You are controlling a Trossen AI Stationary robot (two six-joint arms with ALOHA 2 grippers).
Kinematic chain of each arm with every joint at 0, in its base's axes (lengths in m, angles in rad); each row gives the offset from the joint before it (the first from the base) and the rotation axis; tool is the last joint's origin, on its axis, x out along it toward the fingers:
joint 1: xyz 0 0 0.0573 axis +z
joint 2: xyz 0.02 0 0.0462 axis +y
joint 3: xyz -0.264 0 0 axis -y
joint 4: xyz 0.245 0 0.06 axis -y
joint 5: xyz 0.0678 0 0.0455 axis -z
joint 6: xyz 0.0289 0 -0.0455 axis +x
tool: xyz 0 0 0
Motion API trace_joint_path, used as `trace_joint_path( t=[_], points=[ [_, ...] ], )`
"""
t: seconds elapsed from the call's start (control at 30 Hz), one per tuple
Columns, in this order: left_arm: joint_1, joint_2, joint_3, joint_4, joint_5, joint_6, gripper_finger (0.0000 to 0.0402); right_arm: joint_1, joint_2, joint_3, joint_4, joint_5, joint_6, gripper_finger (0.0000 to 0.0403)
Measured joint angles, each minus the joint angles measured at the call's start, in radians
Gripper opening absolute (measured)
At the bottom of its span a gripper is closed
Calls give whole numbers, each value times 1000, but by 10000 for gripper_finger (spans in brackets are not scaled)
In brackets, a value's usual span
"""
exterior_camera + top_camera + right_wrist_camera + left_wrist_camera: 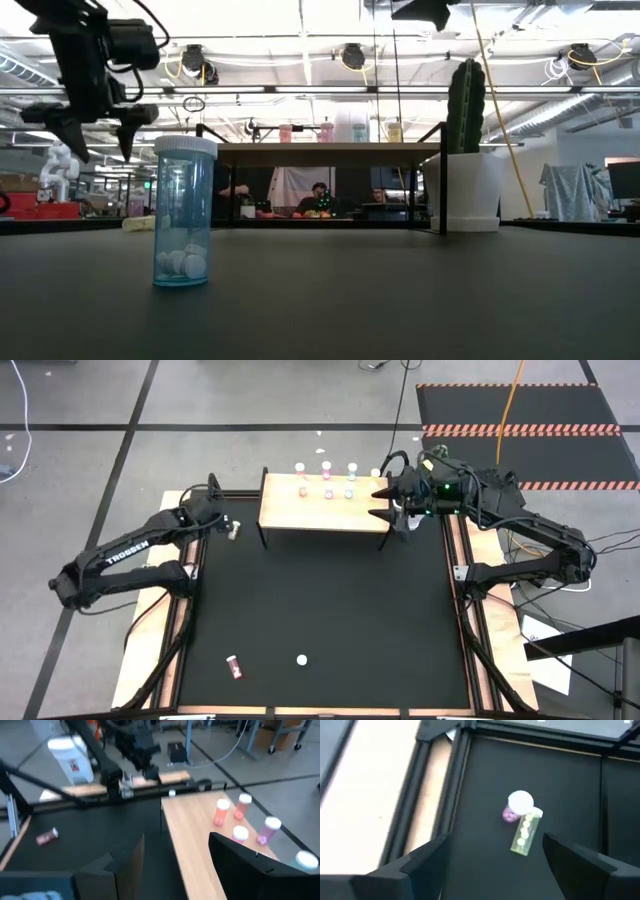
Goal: Pick and place medicine bottles onto shelf by color
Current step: Put the yellow pill bottle on the shelf aligned with the other yellow pill bottles
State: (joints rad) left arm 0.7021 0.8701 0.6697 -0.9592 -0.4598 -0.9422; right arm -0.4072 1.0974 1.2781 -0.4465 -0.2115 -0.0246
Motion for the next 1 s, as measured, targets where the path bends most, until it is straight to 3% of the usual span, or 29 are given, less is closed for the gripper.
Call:
trace_joint_path(
  t=[0.1, 0.23, 0.4, 0.53, 0.77, 1.0],
  points=[
    [51, 1, -17, 36, 137, 45, 317, 0, 6, 0, 25, 0, 22, 219],
    [39, 1, -23, -14, 330, 57, 301, 0, 12, 0, 4, -1, 47, 219],
    [-53, 0, -24, -189, 518, 3, 268, 0, 12, 0, -51, -2, 42, 219],
    [-174, 1, -25, -161, 624, -135, 245, 0, 13, 0, -81, -3, 41, 219],
    [-411, 7, -25, -108, 631, -394, 234, 0, 12, -6, -201, -65, 22, 219],
    [-724, 7, -25, 24, 616, -683, 234, 17, -15, -162, -252, -308, 13, 203]
  ],
)
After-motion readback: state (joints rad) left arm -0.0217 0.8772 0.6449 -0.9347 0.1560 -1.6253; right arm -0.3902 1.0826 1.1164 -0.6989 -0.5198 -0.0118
